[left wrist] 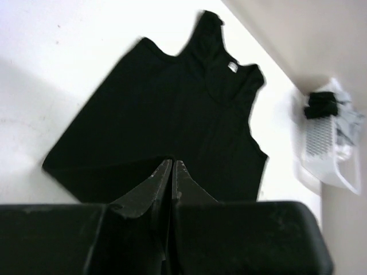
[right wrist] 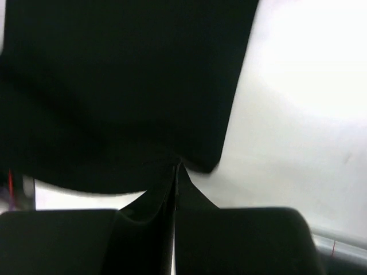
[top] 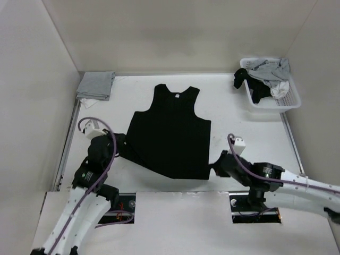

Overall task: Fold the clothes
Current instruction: Fold the tank top

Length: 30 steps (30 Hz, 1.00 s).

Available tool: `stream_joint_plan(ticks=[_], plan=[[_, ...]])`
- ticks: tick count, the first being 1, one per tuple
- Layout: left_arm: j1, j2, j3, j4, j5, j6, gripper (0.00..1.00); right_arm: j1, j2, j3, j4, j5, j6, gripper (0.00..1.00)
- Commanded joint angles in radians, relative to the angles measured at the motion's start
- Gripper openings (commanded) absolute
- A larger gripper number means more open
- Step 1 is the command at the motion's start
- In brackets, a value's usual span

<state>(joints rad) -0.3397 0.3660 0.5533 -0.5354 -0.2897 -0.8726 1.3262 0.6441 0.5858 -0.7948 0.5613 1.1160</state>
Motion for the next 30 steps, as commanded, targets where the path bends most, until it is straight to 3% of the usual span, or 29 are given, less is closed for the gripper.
stream_joint_plan(ticks=[1, 5, 8, 17, 19, 21, 24, 27, 30], plan=[[0.038, 0.244, -0.009, 0.329, -0.034, 0.015, 0.02, -0.316, 0.063, 0.062, 0.317, -0.102, -0.301, 0.00], [0.118, 0.598, 0.110, 0.584, -0.052, 0.050, 0.02, -0.757, 0.288, 0.161, 0.596, -0.410, -0.470, 0.00], [0.149, 0.833, 0.249, 0.686, -0.037, 0.049, 0.02, -0.925, 0.483, 0.305, 0.690, -0.509, -0.501, 0.00], [0.167, 1.459, 0.825, 0.706, -0.023, 0.072, 0.05, -1.135, 1.115, 0.940, 0.635, -0.621, -0.547, 0.00], [0.173, 1.582, 0.963, 0.663, 0.009, 0.080, 0.19, -1.152, 1.265, 1.096, 0.588, -0.617, -0.536, 0.06], [0.187, 1.651, 1.037, 0.637, 0.027, 0.072, 0.33, -1.158, 1.374, 1.202, 0.566, -0.612, -0.519, 0.23], [0.202, 1.593, 0.947, 0.672, 0.012, 0.060, 0.34, -1.157, 1.410, 1.183, 0.575, -0.629, -0.496, 0.38], [0.196, 1.426, 0.692, 0.774, -0.031, 0.046, 0.33, -1.152, 1.314, 0.983, 0.643, -0.597, -0.479, 0.38], [0.172, 1.224, 0.358, 0.874, -0.078, 0.000, 0.32, -1.102, 1.160, 0.710, 0.774, -0.551, -0.467, 0.30]])
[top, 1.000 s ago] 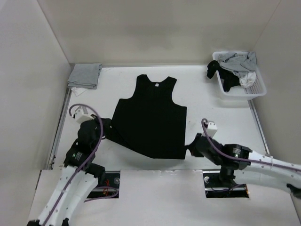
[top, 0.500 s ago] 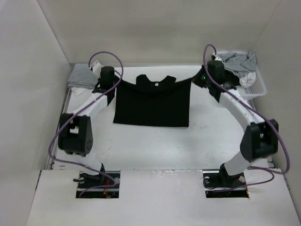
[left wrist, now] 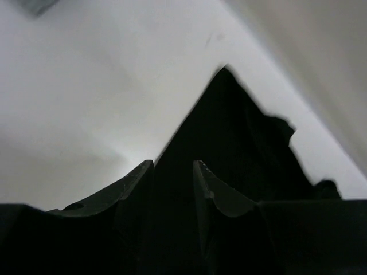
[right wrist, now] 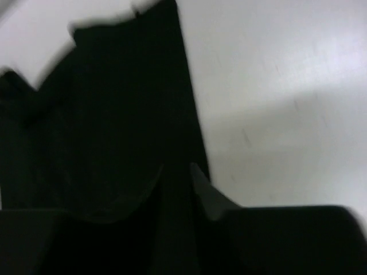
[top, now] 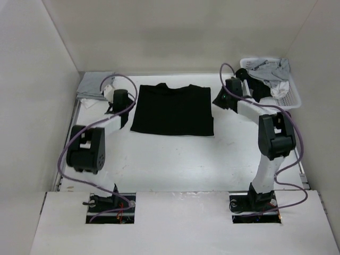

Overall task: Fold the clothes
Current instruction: Fold the tank top

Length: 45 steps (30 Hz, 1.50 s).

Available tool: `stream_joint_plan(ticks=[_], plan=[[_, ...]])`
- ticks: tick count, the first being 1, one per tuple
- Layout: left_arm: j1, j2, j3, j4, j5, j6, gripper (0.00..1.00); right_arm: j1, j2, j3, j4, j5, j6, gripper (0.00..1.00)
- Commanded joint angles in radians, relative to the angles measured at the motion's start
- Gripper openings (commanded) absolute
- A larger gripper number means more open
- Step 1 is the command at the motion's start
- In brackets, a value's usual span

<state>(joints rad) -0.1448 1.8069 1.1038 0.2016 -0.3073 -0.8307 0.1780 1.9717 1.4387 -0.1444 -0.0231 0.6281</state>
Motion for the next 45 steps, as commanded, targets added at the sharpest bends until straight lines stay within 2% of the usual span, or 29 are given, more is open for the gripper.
stream_joint_plan(ticks=[1, 4, 5, 9, 15, 19, 26, 35, 39, 45], plan=[[-0.028, -0.278, -0.297, 0.162, -0.075, -0.056, 0.32, 0.068, -0.225, -0.240, 0.172, 0.046, 0.028, 0.24], [-0.026, -0.411, -0.504, 0.183, -0.052, -0.071, 0.33, 0.132, -0.390, -0.495, 0.296, 0.069, 0.065, 0.03], [-0.022, -0.450, -0.559, 0.182, -0.023, -0.068, 0.34, 0.154, -0.433, -0.562, 0.327, 0.069, 0.083, 0.00], [0.024, -0.523, -0.702, 0.186, 0.126, -0.102, 0.38, 0.218, -0.566, -0.742, 0.384, 0.083, 0.104, 0.00], [0.055, -0.488, -0.759, 0.298, 0.224, -0.111, 0.48, 0.235, -0.651, -0.869, 0.396, 0.103, 0.110, 0.10], [0.050, -0.437, -0.731, 0.338, 0.235, -0.134, 0.48, 0.235, -0.671, -0.932, 0.425, 0.117, 0.133, 0.22], [0.049, -0.304, -0.673, 0.375, 0.217, -0.168, 0.34, 0.197, -0.631, -0.975, 0.434, 0.141, 0.212, 0.35], [0.057, -0.221, -0.671, 0.412, 0.174, -0.223, 0.12, 0.192, -0.591, -0.989, 0.500, 0.138, 0.262, 0.40], [0.058, -0.222, -0.682, 0.427, 0.174, -0.229, 0.07, 0.185, -0.571, -0.986, 0.505, 0.144, 0.278, 0.42], [0.060, -0.241, -0.699, 0.427, 0.177, -0.225, 0.06, 0.176, -0.519, -0.960, 0.525, 0.146, 0.315, 0.43]])
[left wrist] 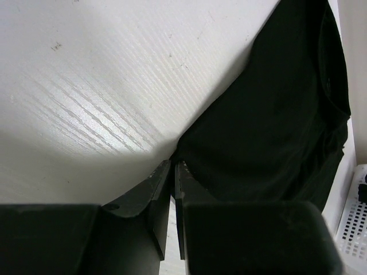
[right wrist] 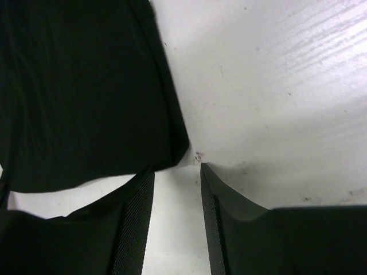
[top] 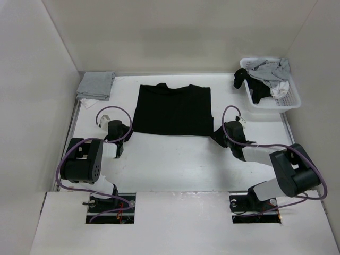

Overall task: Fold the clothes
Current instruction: Fold the tank top

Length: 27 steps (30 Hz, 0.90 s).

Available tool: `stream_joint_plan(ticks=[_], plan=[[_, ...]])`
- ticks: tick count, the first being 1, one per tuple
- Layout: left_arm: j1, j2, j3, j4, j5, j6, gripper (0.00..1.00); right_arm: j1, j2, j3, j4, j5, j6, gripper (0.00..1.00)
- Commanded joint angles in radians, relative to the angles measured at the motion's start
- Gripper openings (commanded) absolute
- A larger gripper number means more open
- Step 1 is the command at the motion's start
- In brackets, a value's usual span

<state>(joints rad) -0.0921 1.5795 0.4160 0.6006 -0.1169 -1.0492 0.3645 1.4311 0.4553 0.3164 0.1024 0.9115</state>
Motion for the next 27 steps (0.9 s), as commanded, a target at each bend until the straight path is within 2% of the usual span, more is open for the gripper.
stream_joint_plan(ticks=[1, 3, 7, 18, 21, 26, 27], plan=[[0.007, -0.013, -0.011, 0.030, -0.012, -0.008, 0.06, -0.012, 0.031, 0.031, 0.059, 0.020, 0.038, 0.41], [0.007, -0.010, -0.011, 0.030, -0.010, -0.008, 0.06, -0.012, 0.038, 0.036, 0.058, 0.020, 0.052, 0.35], [0.002, -0.001, -0.006, 0.042, -0.003, -0.011, 0.05, -0.012, 0.038, 0.033, 0.062, 0.046, 0.084, 0.33], [-0.004, -0.001, -0.003, 0.042, -0.001, -0.011, 0.05, -0.017, 0.083, 0.049, 0.090, 0.048, 0.116, 0.34], [-0.004, -0.004, -0.003, 0.042, -0.001, -0.011, 0.05, -0.014, 0.101, 0.056, 0.104, 0.049, 0.128, 0.26], [-0.004, -0.016, -0.003, 0.042, 0.008, -0.017, 0.03, -0.008, 0.114, 0.057, 0.119, 0.075, 0.147, 0.00], [-0.004, -0.030, -0.006, 0.042, 0.016, -0.020, 0.03, -0.003, 0.098, 0.048, 0.130, 0.086, 0.145, 0.00]])
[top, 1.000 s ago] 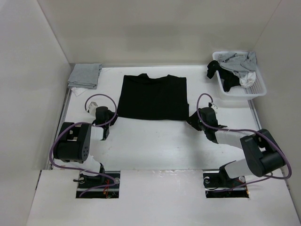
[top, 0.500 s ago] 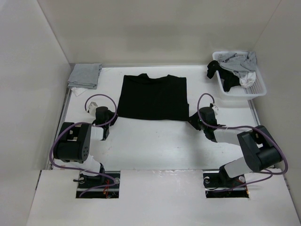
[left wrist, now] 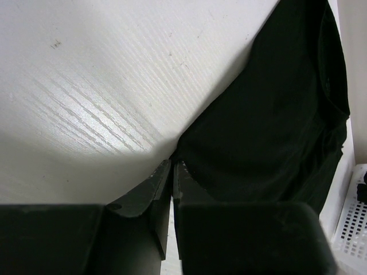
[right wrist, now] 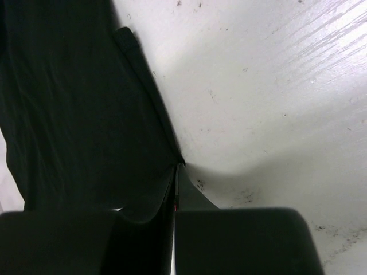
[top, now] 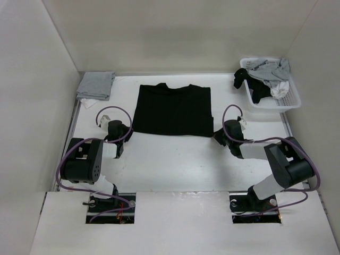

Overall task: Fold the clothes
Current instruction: Fold the tank top

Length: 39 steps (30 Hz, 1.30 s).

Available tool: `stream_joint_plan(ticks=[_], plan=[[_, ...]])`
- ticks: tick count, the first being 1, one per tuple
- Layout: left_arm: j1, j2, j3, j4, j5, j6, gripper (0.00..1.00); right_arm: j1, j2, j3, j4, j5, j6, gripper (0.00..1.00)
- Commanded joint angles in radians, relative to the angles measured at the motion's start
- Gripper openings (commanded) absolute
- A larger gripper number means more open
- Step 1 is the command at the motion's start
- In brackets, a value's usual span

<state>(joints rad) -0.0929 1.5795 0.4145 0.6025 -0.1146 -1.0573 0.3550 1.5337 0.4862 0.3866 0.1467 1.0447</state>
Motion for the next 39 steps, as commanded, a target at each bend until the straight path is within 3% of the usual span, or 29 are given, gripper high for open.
stream_joint_plan(ticks=[1, 5, 12, 15, 19, 24, 26, 29, 33, 39], plan=[[-0.003, -0.053, -0.008, 0.037, 0.021, -0.013, 0.02, 0.009, -0.033, 0.005, 0.064, 0.051, 0.005, 0.00], [-0.012, -0.299, -0.020, -0.062, 0.035, -0.014, 0.00, 0.049, -0.278, -0.017, -0.052, 0.091, -0.077, 0.00], [-0.014, -0.954, 0.111, -0.574, 0.019, 0.089, 0.00, 0.211, -0.912, 0.179, -0.650, 0.281, -0.290, 0.00], [-0.009, -1.120, 0.258, -0.754, 0.030, 0.132, 0.00, 0.331, -1.041, 0.342, -0.874, 0.376, -0.321, 0.00], [-0.029, -1.191, 0.426, -0.883, 0.021, 0.175, 0.01, 0.520, -1.071, 0.541, -1.072, 0.504, -0.313, 0.00], [-0.027, -1.152, 0.431, -0.891, 0.010, 0.195, 0.01, 0.621, -0.974, 0.560, -1.040, 0.544, -0.370, 0.00], [-0.023, -1.103, 0.377, -0.860, 0.007, 0.188, 0.01, 0.542, -0.901, 0.520, -0.959, 0.483, -0.409, 0.00], [-0.015, -0.991, 0.287, -0.769, -0.002, 0.183, 0.02, 0.341, -0.775, 0.445, -0.789, 0.245, -0.430, 0.00], [0.015, -0.729, 0.236, -0.600, 0.010, 0.171, 0.02, 0.085, -0.496, 0.396, -0.538, -0.050, -0.396, 0.00], [0.066, -0.218, 0.351, -0.339, 0.021, 0.106, 0.02, -0.079, 0.006, 0.618, -0.393, -0.176, -0.376, 0.00]])
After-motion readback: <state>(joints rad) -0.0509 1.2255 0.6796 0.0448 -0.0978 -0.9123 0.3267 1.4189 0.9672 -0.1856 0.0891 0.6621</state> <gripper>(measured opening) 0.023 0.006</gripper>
